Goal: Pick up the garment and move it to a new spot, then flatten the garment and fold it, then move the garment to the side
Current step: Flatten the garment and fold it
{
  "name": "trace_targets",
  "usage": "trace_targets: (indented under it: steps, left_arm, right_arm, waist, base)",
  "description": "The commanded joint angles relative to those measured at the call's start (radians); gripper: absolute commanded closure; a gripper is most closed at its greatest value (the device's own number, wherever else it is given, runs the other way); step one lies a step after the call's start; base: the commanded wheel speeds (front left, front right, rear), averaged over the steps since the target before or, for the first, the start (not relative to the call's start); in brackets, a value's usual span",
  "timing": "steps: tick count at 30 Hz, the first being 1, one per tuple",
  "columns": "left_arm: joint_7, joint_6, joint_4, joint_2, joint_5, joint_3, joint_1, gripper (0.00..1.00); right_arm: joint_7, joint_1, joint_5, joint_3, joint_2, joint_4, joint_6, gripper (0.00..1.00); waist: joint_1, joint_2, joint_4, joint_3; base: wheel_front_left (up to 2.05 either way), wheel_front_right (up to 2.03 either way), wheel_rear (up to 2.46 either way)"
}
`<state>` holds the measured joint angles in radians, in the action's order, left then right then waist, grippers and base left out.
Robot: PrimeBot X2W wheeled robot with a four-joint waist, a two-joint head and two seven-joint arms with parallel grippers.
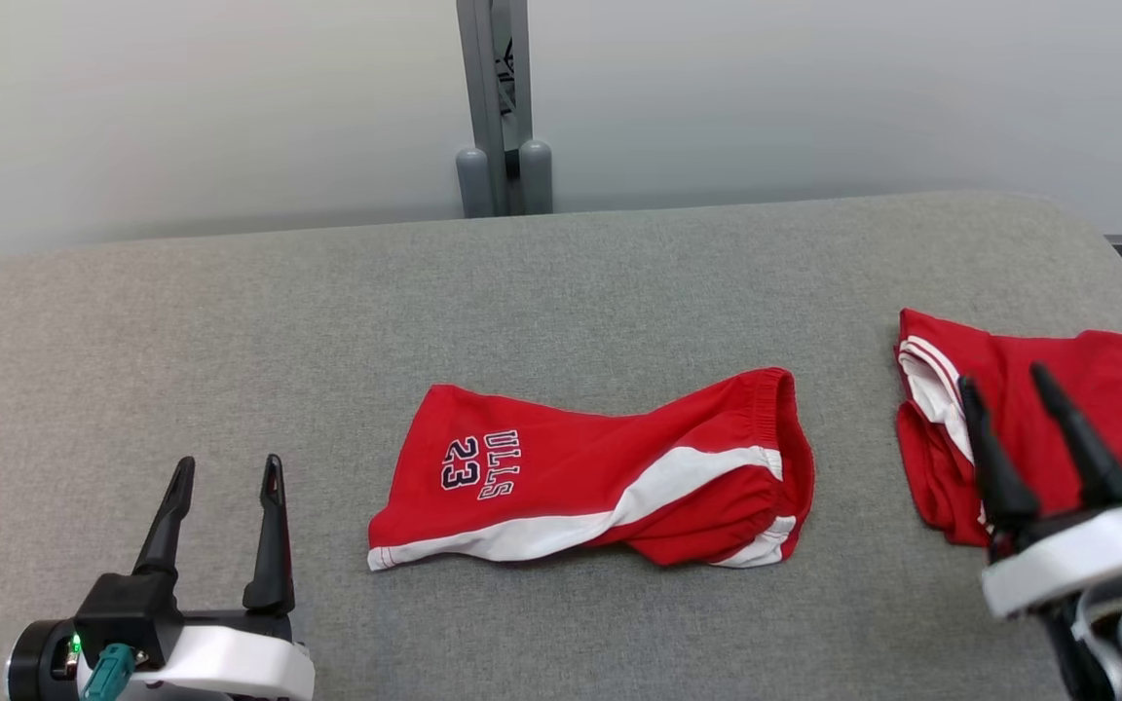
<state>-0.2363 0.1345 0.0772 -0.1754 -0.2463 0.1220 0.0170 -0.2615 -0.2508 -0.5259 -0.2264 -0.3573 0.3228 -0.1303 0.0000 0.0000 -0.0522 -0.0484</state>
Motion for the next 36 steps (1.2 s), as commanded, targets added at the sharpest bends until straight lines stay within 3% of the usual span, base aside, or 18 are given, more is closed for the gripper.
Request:
trace_targets:
  steps: [1, 6, 14, 36]
  left_arm:
    - [0.005, 0.007, -0.005, -0.004, 0.005, 0.000, 0.011, 0.00]
    - [0.016, 0.006, -0.016, -0.004, 0.010, 0.020, 0.037, 0.00]
    - [0.032, 0.022, -0.029, -0.007, 0.009, 0.030, 0.077, 0.00]
    - [0.073, 0.043, -0.048, -0.023, 0.004, 0.046, 0.081, 0.00]
  right_arm:
    - [-0.005, 0.035, 0.046, 0.027, 0.018, -0.017, -0.001, 0.00]
    - [0.043, 0.182, 0.208, 0.119, 0.139, -0.127, -0.001, 0.00]
    - [0.122, 0.321, 0.324, 0.203, 0.231, -0.275, -0.001, 0.00]
    - [0.177, 0.371, 0.354, 0.221, 0.274, -0.362, -0.001, 0.00]
  waist:
    - [0.0000, 0.0000, 0.006, 0.008]
    - [0.0000, 0.0000, 0.017, 0.037]
    - [0.0000, 0.0000, 0.012, 0.058]
    - [0.0000, 0.0000, 0.011, 0.050]
  base:
    - [0.00, 0.00, 0.00]
    - [0.00, 0.00, 0.00]
    - [0.00, 0.00, 0.00]
    - [0.00, 0.00, 0.00]
